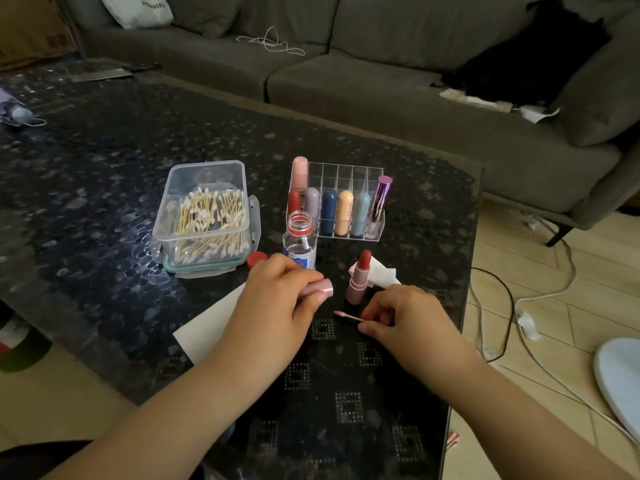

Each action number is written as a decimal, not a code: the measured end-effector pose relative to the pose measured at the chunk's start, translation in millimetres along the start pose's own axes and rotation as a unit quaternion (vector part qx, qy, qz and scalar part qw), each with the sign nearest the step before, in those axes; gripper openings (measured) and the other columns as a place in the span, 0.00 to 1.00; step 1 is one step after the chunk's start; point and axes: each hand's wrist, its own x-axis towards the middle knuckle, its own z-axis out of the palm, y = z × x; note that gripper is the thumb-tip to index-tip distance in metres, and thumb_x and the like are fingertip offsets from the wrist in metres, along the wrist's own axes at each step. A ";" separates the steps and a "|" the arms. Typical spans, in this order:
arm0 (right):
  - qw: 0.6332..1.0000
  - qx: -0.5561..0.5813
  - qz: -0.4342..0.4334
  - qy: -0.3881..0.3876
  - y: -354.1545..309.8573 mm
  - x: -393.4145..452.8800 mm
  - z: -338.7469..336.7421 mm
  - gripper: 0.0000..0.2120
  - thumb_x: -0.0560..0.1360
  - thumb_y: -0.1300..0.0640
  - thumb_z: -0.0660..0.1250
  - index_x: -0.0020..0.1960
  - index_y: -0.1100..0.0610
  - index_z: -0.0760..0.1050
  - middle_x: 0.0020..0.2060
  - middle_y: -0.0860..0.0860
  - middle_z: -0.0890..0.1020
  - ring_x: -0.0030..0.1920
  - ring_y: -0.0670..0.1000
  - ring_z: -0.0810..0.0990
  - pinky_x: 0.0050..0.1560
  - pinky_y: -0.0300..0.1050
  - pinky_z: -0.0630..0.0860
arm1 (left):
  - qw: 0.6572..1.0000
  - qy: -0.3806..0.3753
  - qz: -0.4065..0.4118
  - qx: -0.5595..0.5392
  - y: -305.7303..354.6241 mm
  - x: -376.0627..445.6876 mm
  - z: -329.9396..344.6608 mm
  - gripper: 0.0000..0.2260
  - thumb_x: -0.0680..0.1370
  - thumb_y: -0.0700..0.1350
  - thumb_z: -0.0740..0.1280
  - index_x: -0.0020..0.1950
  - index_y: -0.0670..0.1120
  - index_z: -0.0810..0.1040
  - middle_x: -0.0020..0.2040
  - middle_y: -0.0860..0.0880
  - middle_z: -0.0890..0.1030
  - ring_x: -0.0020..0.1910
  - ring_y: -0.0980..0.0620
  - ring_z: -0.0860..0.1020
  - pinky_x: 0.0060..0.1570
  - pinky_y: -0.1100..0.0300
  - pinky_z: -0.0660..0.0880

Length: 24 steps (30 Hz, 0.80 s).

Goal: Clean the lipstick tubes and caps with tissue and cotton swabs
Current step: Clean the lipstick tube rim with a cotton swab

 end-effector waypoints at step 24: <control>0.933 0.357 -0.017 0.047 -21.0 -1.3 -36.7 0.11 0.65 0.47 0.73 0.41 0.54 0.82 0.28 0.49 0.76 0.24 0.40 0.70 0.25 0.30 0.67 | 0.965 -0.083 -0.097 -0.229 30.9 1.5 -17.2 0.11 0.70 0.55 0.70 0.51 0.59 0.75 0.45 0.60 0.80 0.50 0.67 0.75 0.45 0.75 0.70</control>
